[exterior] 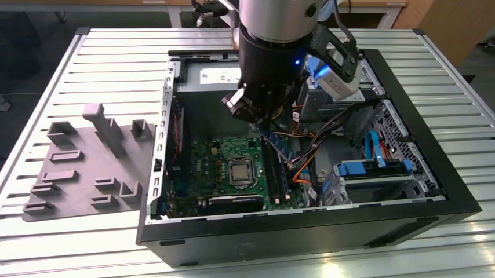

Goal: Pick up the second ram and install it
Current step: 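Insert the second ram into the second slot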

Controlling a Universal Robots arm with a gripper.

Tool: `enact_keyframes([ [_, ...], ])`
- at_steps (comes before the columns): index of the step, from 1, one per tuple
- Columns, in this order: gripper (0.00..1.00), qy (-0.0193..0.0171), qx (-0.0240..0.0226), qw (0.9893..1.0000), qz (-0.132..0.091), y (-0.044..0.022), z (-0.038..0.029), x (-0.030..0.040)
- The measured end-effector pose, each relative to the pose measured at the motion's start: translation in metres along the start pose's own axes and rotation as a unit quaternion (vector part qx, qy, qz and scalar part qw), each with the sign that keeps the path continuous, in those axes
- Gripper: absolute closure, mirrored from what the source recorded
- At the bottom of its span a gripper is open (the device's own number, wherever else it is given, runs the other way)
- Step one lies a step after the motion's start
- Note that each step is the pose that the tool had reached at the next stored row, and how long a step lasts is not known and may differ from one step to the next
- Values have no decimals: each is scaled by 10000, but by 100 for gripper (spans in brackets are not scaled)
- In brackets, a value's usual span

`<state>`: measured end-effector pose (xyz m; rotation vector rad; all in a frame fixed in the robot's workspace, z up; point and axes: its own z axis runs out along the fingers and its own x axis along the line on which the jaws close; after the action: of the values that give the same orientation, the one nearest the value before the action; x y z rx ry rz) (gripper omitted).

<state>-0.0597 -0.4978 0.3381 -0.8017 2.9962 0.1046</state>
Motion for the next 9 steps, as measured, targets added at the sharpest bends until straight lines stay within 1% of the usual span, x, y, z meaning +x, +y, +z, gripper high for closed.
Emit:
enact_keyframes([
  [4, 88, -8, 8, 9999, 150, 0, 0, 0],
  [9, 88, -19, 18, 9994, 338, 0, 0, 0],
])
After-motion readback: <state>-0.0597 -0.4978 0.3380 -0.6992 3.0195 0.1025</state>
